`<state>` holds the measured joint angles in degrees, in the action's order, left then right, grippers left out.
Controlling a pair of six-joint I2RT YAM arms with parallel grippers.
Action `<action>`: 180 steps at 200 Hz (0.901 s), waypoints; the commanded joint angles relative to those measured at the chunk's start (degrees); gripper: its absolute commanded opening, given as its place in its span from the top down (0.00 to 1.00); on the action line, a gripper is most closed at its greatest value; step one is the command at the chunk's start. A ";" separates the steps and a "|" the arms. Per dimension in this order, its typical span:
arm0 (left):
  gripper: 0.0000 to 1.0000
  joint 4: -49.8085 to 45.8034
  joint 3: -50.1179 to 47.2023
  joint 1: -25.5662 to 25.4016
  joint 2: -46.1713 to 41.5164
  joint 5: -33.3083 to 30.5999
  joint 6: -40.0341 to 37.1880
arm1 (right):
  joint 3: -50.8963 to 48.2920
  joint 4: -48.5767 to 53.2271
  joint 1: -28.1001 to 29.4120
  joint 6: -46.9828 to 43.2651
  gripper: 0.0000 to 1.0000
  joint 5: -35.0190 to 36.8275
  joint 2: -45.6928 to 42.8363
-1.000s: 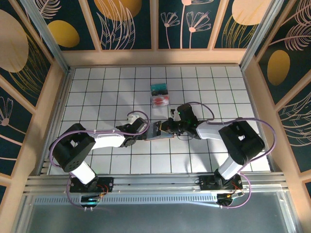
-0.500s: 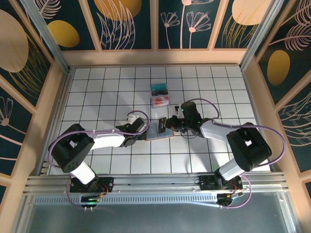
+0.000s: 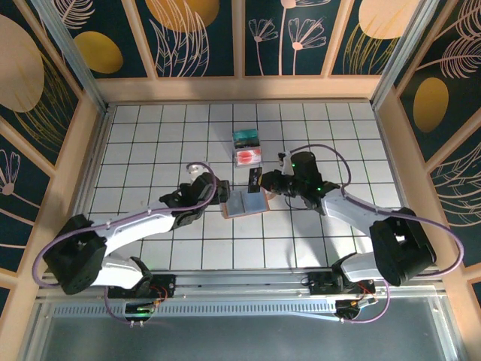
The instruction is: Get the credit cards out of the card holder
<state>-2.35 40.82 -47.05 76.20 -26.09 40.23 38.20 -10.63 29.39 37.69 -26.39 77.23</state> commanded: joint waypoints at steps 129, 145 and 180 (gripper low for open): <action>0.21 42.27 -8.19 8.95 -5.52 36.90 8.15 | -1.48 -22.40 -1.60 4.98 1.00 -13.60 -5.16; 0.21 43.94 -7.62 9.05 -4.44 38.94 8.47 | -1.50 -23.15 -1.53 5.58 1.00 -14.51 -5.25; 0.28 45.41 -5.98 9.09 -1.46 41.65 8.55 | -2.14 -26.79 -1.56 7.77 1.00 -17.11 -5.32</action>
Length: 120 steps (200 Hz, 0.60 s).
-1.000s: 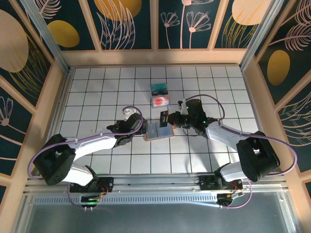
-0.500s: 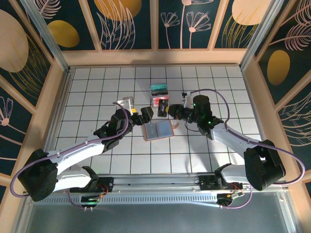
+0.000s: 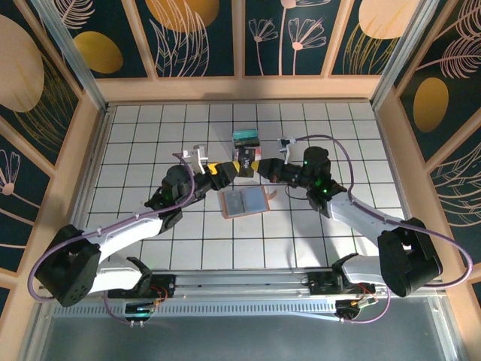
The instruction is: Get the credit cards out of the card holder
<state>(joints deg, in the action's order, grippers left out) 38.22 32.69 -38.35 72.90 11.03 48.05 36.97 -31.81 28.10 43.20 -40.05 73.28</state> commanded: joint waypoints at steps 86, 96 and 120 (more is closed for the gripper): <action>0.57 9.16 3.68 0.47 4.90 9.54 1.34 | -1.28 -10.04 -0.22 5.01 1.00 -6.96 0.00; 0.63 9.16 3.78 0.49 4.86 9.54 1.33 | -1.29 -10.23 -0.23 5.08 1.00 -7.07 0.20; 0.79 8.39 4.05 0.51 4.97 9.25 0.76 | -1.38 -10.00 -0.07 5.21 1.00 -7.43 0.60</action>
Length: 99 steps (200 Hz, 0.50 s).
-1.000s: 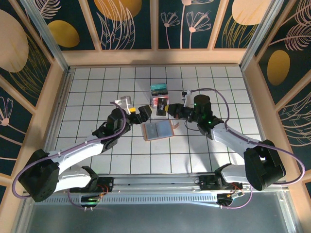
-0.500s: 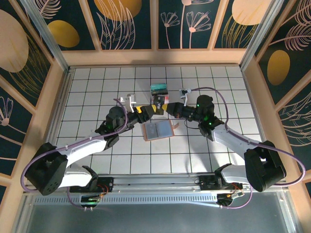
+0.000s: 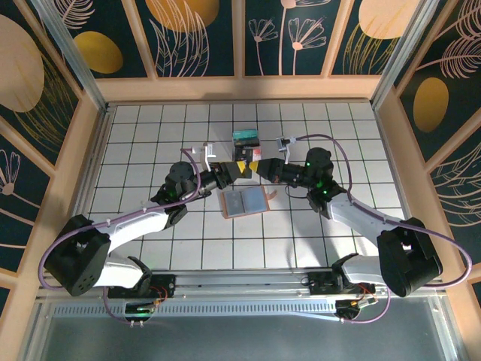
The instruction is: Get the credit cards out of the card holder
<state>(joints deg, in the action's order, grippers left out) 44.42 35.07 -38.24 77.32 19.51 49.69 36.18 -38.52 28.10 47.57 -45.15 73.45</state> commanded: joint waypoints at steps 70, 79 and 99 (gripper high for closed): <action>1.00 -7.41 5.29 0.44 0.28 -0.10 -8.96 | 1.15 5.37 -0.22 -3.05 0.76 0.79 -0.84; 1.00 -9.92 6.02 0.36 -0.25 -0.88 -11.55 | 1.88 8.29 -0.23 -4.56 0.66 2.12 -1.55; 1.00 -15.27 7.74 0.36 -1.16 -3.07 -18.65 | 3.12 14.91 -0.28 -7.74 0.56 5.89 -3.44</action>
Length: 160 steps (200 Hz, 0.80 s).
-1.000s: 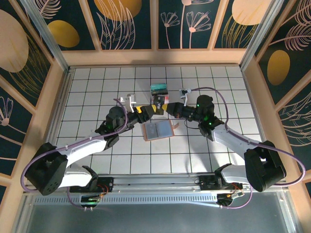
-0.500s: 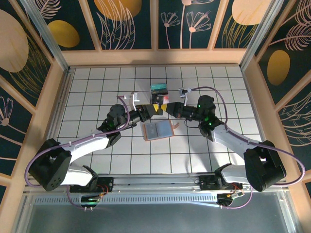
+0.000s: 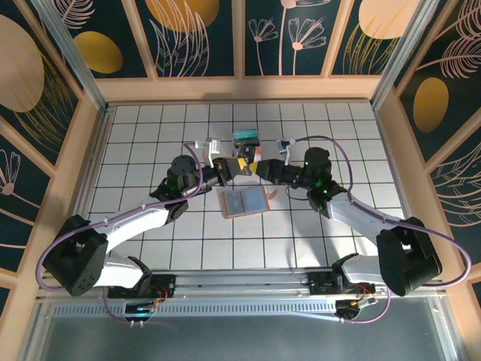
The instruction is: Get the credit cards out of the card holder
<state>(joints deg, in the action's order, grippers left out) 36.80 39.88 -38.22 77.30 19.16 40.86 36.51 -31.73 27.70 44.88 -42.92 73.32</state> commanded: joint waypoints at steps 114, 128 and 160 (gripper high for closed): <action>1.00 -35.41 30.08 5.13 14.48 -1.84 -55.26 | 5.68 31.10 0.03 -11.46 0.38 33.05 -12.78; 1.00 -38.28 34.13 5.88 18.00 -1.29 -59.09 | 5.63 32.17 0.00 -11.31 0.38 35.34 -13.30; 1.00 -43.95 42.03 6.42 26.01 -2.26 -67.03 | 5.63 34.54 0.01 -10.87 0.37 38.87 -13.98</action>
<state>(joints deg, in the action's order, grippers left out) 0.10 77.21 -32.16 98.54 16.45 -15.35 40.51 -0.32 27.73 34.76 -9.89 60.75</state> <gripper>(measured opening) 0.043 0.626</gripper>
